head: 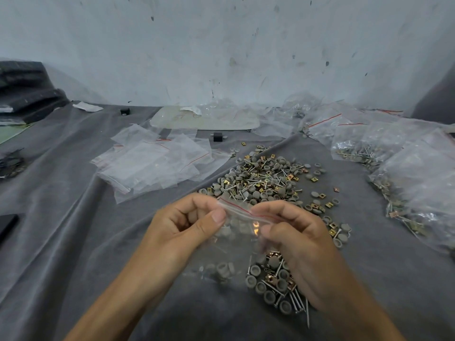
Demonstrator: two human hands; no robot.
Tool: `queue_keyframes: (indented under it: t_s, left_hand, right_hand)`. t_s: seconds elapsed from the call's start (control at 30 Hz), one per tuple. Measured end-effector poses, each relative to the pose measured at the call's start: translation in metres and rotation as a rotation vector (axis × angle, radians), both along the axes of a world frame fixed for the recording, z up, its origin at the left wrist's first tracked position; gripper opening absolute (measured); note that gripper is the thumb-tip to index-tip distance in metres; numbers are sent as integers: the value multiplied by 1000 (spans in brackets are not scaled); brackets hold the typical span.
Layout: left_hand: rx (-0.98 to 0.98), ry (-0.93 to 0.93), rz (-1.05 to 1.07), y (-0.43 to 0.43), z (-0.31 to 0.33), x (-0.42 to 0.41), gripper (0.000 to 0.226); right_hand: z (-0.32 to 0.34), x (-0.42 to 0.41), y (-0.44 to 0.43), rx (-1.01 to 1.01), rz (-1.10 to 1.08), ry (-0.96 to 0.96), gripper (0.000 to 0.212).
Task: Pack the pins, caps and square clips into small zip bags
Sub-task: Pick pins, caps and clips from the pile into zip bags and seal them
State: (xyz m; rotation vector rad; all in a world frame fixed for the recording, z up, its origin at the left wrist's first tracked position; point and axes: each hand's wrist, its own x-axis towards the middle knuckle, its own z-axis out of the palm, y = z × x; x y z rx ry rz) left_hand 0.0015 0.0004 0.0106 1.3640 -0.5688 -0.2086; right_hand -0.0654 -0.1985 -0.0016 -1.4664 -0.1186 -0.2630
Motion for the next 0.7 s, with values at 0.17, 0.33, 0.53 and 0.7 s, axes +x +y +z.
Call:
queue_keyframes:
  t_s: [0.17, 0.33, 0.53, 0.7]
  left_hand:
    - [23, -17, 73, -1, 0, 1, 37]
    - [83, -128, 143, -3, 2, -2, 26]
    - [79, -173, 110, -9, 1, -8, 13]
    - [192, -271, 85, -16, -9, -12, 18]
  right_hand:
    - [2, -2, -2, 16, 60, 37, 30]
    - [8, -6, 2, -87, 59, 27, 27]
    - [12, -8, 8, -172, 23, -43, 11]
    - [6, -5, 11, -249, 2, -91, 3]
